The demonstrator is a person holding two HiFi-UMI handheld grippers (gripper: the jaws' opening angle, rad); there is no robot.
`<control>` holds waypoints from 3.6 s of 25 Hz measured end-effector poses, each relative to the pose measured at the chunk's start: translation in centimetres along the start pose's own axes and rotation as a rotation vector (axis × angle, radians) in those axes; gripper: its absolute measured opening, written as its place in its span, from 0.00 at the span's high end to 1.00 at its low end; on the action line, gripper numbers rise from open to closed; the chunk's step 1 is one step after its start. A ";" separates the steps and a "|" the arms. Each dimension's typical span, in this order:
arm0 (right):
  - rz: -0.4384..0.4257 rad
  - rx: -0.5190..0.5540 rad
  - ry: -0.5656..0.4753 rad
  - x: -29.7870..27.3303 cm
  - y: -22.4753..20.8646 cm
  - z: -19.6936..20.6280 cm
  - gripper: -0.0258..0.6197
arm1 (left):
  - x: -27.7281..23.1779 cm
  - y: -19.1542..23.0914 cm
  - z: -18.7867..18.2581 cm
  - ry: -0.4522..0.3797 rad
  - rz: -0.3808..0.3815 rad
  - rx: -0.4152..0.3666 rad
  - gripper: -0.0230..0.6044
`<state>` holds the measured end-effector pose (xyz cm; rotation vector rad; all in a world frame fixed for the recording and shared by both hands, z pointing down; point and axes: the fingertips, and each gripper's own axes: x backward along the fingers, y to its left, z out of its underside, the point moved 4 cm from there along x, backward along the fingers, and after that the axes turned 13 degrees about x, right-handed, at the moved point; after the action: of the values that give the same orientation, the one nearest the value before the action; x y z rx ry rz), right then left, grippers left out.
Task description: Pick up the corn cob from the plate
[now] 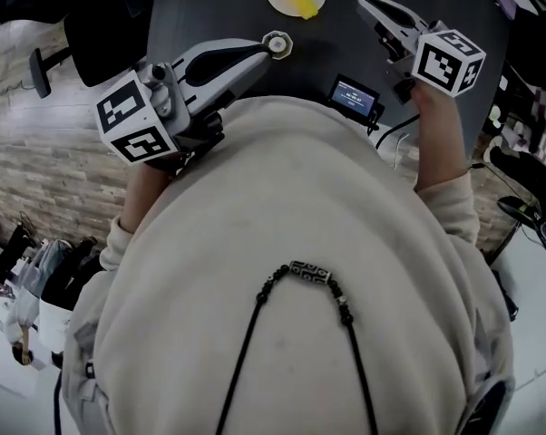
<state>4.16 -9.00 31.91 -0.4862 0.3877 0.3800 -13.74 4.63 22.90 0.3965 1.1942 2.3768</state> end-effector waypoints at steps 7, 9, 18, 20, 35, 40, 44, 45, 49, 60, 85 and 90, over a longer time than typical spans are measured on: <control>0.005 -0.004 0.208 -4.2 -9.1 5.8 0.79 | -2.0 2.3 1.7 -0.094 -0.100 0.045 0.96; 0.002 -0.006 0.282 -5.9 -12.0 7.6 0.75 | -2.6 3.5 1.9 -0.129 -0.137 0.065 0.96; 0.023 -0.017 0.550 -11.9 -17.2 14.6 0.63 | 1.4 3.6 2.3 -0.252 -0.247 0.080 0.96; 0.037 -0.022 0.577 -12.8 -18.1 15.4 0.60 | 2.0 3.9 2.5 -0.272 -0.265 0.091 0.96; 0.076 -0.004 0.773 -17.4 -20.4 20.0 0.51 | 3.4 4.3 4.2 -0.331 -0.335 0.129 0.96; 0.085 -0.003 0.830 -18.5 -20.4 20.6 0.50 | 3.8 4.4 4.1 -0.342 -0.342 0.137 0.96; 0.105 0.051 0.851 -18.9 -20.3 20.5 0.50 | 3.8 4.4 4.3 -0.346 -0.345 0.144 0.96; 0.117 0.071 0.859 -18.8 -20.5 20.6 0.50 | 3.7 4.4 4.4 -0.346 -0.345 0.145 0.96; 0.149 0.152 0.884 -18.8 -20.7 20.9 0.53 | 3.5 4.6 4.6 -0.344 -0.341 0.147 0.96; 0.129 0.124 0.870 -18.9 -20.6 20.4 0.55 | 3.3 4.4 4.5 -0.329 -0.339 0.152 0.96; 0.166 0.025 0.761 -12.4 -19.9 20.9 0.55 | 0.9 3.6 3.8 -0.193 -0.288 0.121 0.96; 0.215 -0.035 0.739 -7.3 -19.8 22.2 0.55 | -1.1 3.0 2.9 -0.125 -0.225 0.096 0.96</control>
<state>12.40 -15.63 60.64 -0.6132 1.1571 0.4067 -12.30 4.44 26.95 0.4124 1.2289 2.0792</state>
